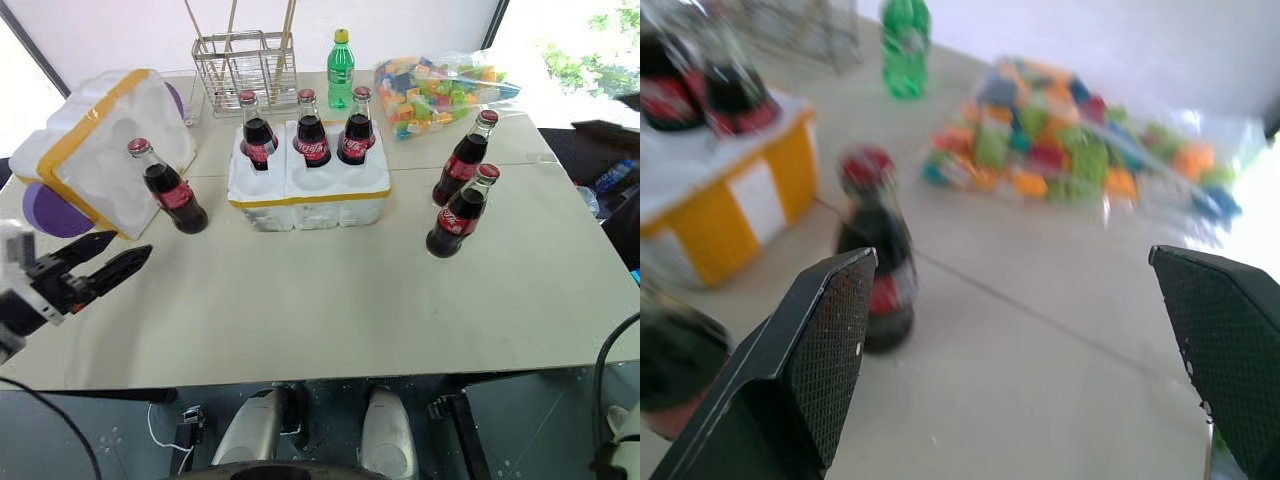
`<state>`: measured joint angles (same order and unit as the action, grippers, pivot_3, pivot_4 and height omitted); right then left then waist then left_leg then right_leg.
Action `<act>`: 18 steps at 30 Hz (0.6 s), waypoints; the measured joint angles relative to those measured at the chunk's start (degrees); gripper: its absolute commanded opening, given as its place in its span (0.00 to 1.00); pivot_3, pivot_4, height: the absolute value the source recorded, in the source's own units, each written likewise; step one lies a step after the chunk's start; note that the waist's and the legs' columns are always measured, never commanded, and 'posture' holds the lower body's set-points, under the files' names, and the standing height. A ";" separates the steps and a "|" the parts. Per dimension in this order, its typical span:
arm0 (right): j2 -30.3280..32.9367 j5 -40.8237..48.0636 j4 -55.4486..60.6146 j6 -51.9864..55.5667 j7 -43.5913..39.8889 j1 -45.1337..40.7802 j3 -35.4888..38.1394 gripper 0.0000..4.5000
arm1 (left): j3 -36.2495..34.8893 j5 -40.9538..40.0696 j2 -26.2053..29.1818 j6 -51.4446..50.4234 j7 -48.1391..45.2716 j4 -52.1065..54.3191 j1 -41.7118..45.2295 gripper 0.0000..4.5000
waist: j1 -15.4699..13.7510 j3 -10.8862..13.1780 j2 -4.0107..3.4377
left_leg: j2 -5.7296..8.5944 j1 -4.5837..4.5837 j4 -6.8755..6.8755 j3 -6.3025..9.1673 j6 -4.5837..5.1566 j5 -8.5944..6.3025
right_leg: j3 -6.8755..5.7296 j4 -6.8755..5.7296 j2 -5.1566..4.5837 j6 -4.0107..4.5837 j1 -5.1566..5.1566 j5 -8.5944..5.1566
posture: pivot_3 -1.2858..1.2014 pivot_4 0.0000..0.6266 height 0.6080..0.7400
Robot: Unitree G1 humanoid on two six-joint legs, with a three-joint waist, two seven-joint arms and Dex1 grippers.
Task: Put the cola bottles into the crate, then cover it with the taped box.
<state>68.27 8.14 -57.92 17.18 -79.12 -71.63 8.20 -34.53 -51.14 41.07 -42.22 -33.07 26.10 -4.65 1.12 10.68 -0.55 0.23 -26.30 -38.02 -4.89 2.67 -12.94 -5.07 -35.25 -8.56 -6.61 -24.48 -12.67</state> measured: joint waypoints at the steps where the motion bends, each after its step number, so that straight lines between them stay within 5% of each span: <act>1: -0.15 0.02 1.95 2.17 -1.39 -2.03 -0.92 1.00 | 1.11 1.15 -0.07 0.31 1.09 -1.11 1.94 0.99 | -0.01 -0.01 -0.01 | 0.00 0.00 0.00 -0.01 0.00 0.00 | 0.01 -0.01 0.00 -0.02 -0.02 0.01 | 0.52 0.24 0.97; 8: -6.14 4.44 22.87 21.51 -6.07 -5.43 -5.32 1.00 | 10.14 10.32 -2.19 4.68 4.43 -10.68 12.42 0.99 | -0.47 -0.01 -0.02 | 0.03 -0.03 -0.02 -0.05 -0.14 0.09 | 0.01 -0.21 -0.05 -0.25 -0.08 0.15 | 0.52 0.24 0.97; 18: -9.33 18.38 53.08 37.95 -2.39 7.74 -3.97 1.00 | 18.73 21.99 -8.14 12.39 7.38 -25.89 24.07 0.99 | -1.87 -0.02 0.09 | 0.08 -0.13 -0.15 -0.04 -0.19 0.13 | -0.01 -0.18 -0.09 -0.46 -0.08 0.28 | 0.52 0.24 0.97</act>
<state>58.94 26.52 -4.84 55.13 -81.51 -63.90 4.23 -15.81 -29.15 32.92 -29.83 -25.69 0.21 19.42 -0.75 10.65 -0.46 0.32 -26.43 -38.17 -4.93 2.48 -12.81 -5.08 -35.43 -8.65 -7.06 -24.56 -12.39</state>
